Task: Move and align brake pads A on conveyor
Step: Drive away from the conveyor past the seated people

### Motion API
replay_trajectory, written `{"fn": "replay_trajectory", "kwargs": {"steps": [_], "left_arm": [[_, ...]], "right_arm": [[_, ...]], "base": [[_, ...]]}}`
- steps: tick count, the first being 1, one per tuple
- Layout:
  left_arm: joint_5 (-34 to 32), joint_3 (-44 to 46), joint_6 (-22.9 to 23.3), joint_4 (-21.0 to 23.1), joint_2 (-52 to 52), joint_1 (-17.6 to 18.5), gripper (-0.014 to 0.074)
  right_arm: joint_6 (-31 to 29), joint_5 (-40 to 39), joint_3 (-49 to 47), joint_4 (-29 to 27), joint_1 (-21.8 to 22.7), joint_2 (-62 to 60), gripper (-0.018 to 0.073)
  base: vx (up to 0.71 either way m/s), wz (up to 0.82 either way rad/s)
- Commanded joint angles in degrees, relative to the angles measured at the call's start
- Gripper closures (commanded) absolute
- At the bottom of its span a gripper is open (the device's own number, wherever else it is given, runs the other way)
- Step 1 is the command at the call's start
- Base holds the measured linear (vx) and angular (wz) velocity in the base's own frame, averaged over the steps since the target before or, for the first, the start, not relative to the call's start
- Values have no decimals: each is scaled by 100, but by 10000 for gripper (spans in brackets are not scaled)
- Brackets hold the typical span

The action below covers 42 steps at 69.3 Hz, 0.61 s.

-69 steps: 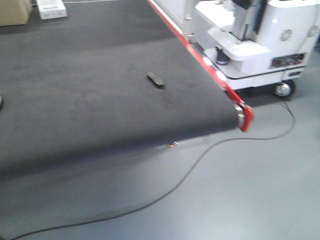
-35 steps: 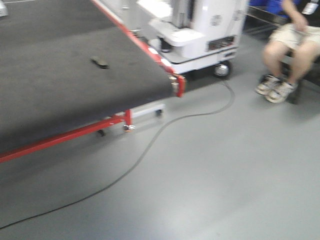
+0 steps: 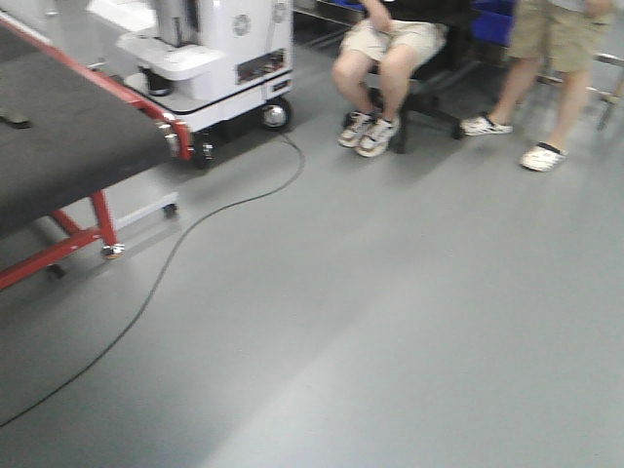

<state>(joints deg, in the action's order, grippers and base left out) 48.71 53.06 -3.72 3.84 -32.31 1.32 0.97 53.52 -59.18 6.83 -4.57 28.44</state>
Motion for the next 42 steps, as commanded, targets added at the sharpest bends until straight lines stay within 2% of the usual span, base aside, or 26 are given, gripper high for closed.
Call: {"fn": "replay_trajectory", "kwargs": {"steps": [1, 42], "left_arm": [[-399, 134, -9, 64, -26, 15, 62], [-399, 134, -9, 64, -26, 15, 62]], "right_arm": [[-13, -415, -145, 63, 12, 70, -33], [-13, -415, -145, 63, 12, 60, -33]], "base": [[-26, -57], [-24, -58]]}}
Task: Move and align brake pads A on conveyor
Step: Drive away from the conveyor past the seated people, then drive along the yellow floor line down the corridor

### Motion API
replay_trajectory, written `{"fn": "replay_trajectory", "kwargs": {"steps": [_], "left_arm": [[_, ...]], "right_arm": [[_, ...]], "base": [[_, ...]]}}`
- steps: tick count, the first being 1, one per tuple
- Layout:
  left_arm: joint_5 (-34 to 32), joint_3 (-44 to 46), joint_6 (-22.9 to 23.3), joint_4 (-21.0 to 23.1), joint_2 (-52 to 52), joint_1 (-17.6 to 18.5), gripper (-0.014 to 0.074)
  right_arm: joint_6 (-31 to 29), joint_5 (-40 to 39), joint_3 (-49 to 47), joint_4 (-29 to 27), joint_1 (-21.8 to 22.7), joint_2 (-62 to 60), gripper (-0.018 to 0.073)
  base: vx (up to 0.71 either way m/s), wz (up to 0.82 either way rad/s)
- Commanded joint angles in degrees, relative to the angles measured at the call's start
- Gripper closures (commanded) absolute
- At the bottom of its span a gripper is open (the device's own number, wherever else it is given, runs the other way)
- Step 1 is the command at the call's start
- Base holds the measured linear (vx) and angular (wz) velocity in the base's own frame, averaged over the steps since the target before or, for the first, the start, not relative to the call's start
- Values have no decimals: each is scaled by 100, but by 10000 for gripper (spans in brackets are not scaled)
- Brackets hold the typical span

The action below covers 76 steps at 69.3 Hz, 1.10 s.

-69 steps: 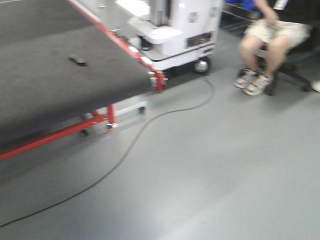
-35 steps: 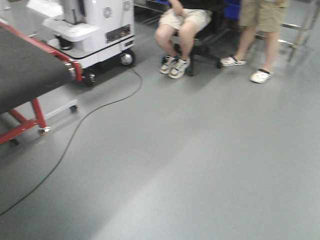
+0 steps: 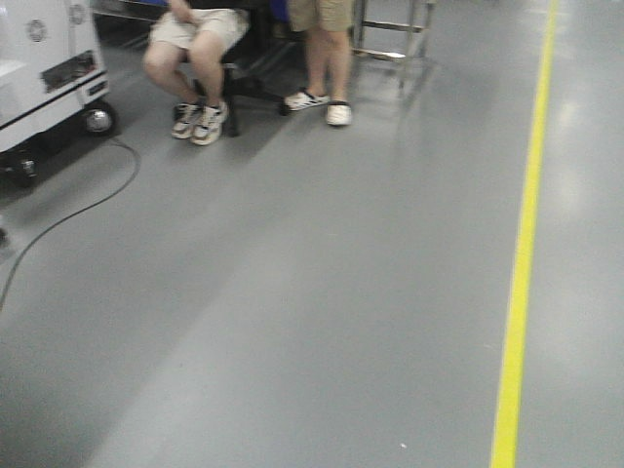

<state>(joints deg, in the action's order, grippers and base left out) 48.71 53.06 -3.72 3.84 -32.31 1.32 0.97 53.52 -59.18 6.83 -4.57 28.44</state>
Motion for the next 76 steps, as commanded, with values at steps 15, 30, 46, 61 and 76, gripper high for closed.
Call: {"fn": "replay_trajectory", "kwargs": {"steps": [15, 30, 46, 61, 76], "left_arm": [[-399, 134, -9, 64, -26, 15, 62], [-399, 134, -9, 64, -26, 15, 62], [-399, 134, -9, 64, -26, 15, 62], [-399, 134, -9, 64, 5, 15, 62], [-399, 134, -9, 64, 5, 15, 62]], "right_arm": [[-13, -415, -145, 63, 12, 60, -33], [-13, -415, -145, 63, 12, 60, -33], [-13, -415, -145, 63, 12, 60, -33], [-13, -415, -145, 63, 12, 60, -33], [-13, -415, -145, 57, 12, 59, -33]], "base": [[-16, -55], [-9, -41], [0, -24], [7, -31], [17, -45]]}}
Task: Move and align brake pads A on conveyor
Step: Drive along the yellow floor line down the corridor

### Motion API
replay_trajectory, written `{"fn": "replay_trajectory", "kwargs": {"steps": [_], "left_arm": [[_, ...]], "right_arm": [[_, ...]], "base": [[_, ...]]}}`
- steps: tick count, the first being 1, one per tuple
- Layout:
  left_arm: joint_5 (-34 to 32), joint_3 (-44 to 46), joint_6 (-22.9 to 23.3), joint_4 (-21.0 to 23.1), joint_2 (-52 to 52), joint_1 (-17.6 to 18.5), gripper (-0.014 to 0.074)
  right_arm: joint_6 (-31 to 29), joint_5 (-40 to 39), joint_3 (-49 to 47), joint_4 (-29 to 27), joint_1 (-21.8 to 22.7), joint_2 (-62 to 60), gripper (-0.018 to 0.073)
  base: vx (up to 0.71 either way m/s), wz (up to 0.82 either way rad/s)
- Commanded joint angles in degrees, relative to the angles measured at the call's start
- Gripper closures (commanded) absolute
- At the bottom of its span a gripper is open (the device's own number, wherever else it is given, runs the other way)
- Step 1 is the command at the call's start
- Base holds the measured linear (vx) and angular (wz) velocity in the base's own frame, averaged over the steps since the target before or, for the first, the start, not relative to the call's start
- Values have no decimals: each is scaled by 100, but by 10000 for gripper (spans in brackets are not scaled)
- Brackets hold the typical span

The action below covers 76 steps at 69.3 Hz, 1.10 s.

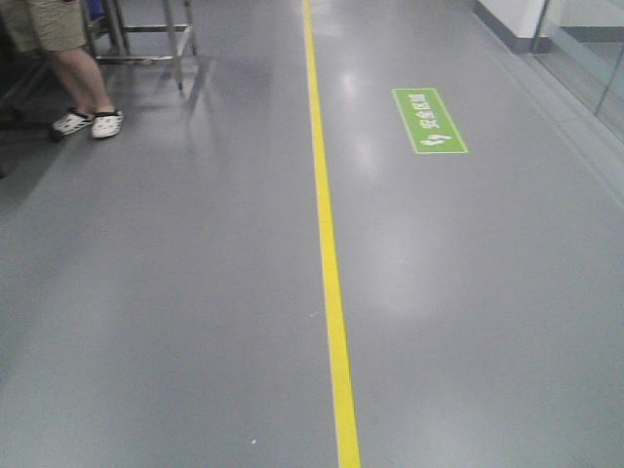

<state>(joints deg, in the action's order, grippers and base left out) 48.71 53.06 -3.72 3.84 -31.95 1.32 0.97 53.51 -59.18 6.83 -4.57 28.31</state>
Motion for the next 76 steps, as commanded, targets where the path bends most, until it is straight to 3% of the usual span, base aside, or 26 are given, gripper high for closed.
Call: {"fn": "replay_trajectory", "kwargs": {"steps": [1, 35, 76], "left_arm": [[-399, 134, -9, 64, -31, 15, 62], [-399, 139, -9, 64, -35, 15, 62], [-399, 139, -9, 64, -35, 15, 62]], "right_arm": [[-13, -414, -145, 57, 12, 71, -33], [-13, -414, -145, 57, 12, 71, -33], [-13, -414, -145, 63, 12, 71, -33]], "base": [[21, -38], [35, -13], [62, 3]]}}
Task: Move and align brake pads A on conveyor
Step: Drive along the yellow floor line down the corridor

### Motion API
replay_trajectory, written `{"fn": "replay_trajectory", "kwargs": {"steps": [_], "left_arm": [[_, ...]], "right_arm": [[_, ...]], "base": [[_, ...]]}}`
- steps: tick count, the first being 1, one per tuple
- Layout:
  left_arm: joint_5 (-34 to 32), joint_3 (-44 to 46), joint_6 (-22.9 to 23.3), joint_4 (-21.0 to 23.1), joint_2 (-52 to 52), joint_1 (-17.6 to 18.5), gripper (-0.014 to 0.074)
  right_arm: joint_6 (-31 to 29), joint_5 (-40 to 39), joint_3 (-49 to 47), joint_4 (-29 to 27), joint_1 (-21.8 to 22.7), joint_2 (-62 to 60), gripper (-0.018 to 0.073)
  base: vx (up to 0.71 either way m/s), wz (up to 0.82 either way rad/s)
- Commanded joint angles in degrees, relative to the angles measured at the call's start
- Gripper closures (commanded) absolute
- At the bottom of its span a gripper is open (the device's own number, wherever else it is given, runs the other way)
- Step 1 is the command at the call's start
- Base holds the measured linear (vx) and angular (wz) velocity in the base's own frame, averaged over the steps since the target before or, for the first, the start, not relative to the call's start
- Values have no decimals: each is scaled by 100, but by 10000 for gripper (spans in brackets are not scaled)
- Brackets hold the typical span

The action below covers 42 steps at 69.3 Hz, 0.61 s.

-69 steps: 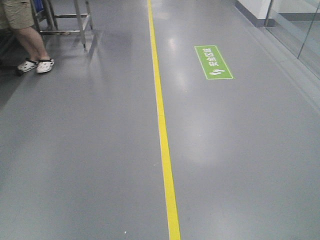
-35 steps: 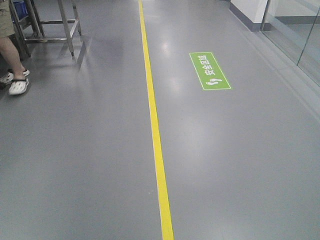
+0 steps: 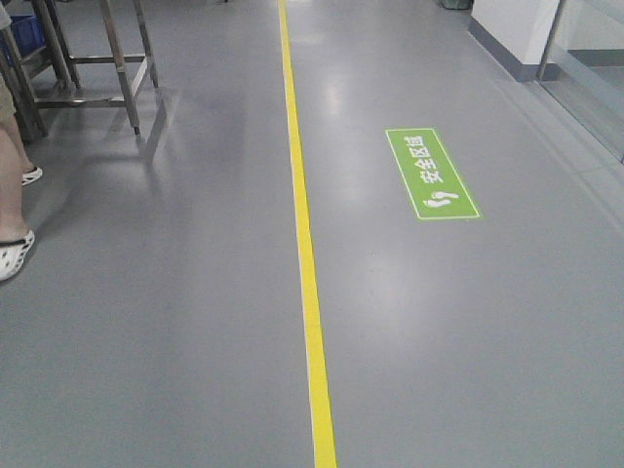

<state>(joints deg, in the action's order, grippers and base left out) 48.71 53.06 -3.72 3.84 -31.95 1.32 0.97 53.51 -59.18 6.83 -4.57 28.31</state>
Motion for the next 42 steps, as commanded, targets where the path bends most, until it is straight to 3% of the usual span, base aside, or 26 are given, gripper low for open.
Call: {"fn": "replay_trajectory", "kwargs": {"steps": [1, 42], "left_arm": [[-399, 139, -9, 64, -35, 15, 62], [-399, 139, -9, 64, -35, 15, 62]], "right_arm": [[-13, -414, -145, 63, 12, 71, -33], [-13, -414, -145, 57, 12, 71, -33]], "base": [[65, 5], [68, -8]]}}
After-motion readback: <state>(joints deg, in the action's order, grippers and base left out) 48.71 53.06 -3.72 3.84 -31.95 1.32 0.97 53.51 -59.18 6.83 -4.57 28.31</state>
